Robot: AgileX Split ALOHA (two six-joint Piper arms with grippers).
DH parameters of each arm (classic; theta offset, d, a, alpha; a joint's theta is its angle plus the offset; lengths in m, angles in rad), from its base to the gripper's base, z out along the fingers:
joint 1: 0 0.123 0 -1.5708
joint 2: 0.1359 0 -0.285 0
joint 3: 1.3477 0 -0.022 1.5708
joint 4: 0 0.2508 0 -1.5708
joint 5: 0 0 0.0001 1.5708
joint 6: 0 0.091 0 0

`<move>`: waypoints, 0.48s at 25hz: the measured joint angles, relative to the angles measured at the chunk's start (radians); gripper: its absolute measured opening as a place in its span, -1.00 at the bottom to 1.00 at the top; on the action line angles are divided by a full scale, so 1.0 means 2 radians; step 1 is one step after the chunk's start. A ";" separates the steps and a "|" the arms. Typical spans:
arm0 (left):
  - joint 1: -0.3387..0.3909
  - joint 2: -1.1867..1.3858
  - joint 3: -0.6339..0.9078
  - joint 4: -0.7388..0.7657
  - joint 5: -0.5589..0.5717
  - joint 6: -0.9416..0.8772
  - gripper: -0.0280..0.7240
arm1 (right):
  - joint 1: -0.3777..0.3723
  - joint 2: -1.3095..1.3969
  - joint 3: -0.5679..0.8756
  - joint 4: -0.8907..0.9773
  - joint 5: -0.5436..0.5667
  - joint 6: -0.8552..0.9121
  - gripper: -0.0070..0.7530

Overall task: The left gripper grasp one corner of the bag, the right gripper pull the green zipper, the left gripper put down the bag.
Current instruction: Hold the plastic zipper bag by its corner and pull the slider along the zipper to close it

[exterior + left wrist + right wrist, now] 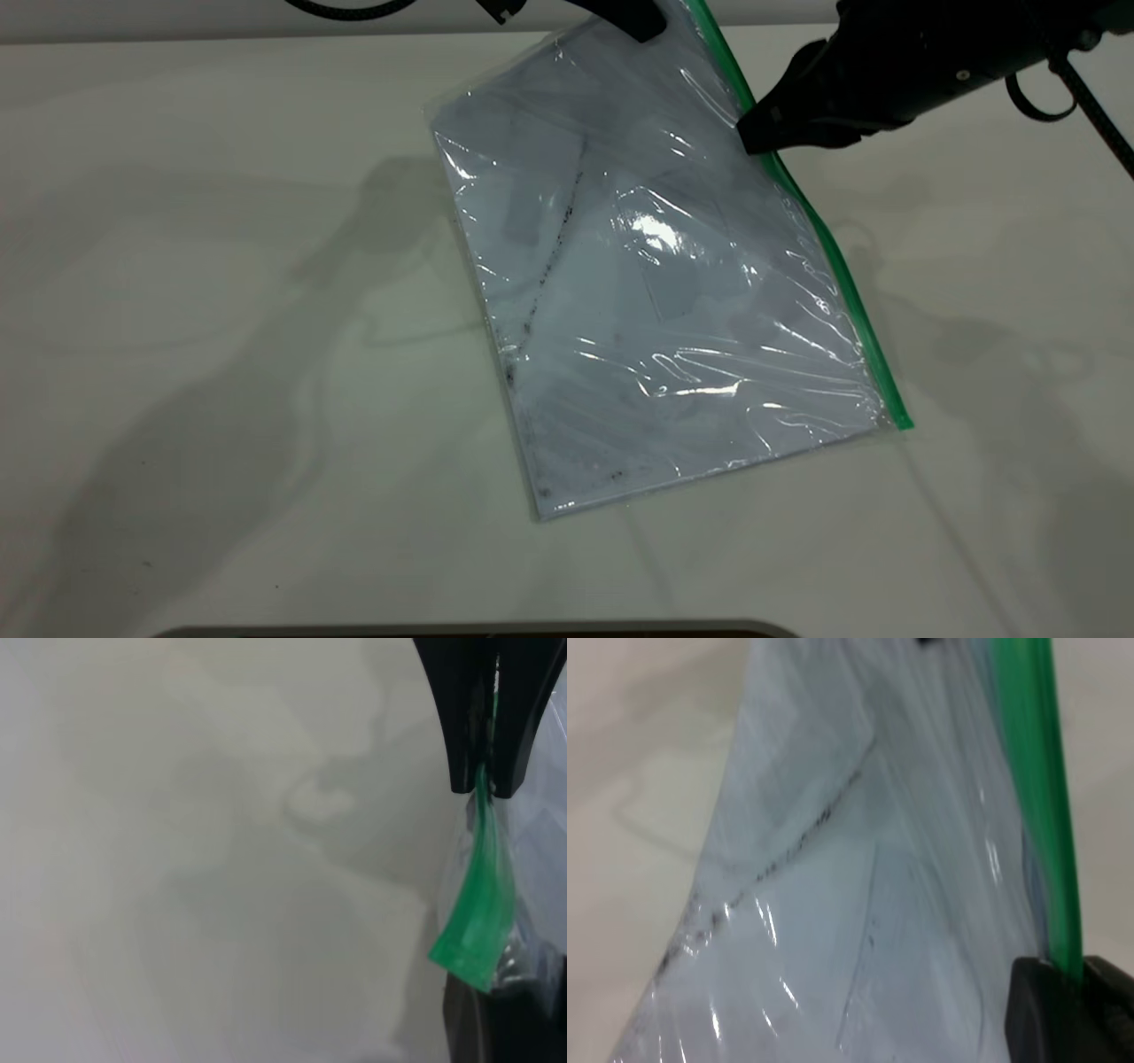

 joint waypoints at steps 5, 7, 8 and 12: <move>0.001 0.000 0.000 0.002 0.000 -0.001 -0.78 | 0.000 0.007 0.010 0.002 -0.010 0.000 -0.88; 0.003 0.000 0.000 0.001 0.000 -0.001 -0.78 | 0.000 0.008 0.015 0.002 -0.018 0.000 -0.88; 0.005 0.000 0.000 0.000 0.000 -0.001 -0.78 | 0.000 0.008 0.017 0.002 -0.022 0.000 -0.88; 0.014 0.000 0.000 -0.004 0.000 -0.005 -0.78 | 0.000 0.009 0.024 0.001 -0.032 0.001 -0.87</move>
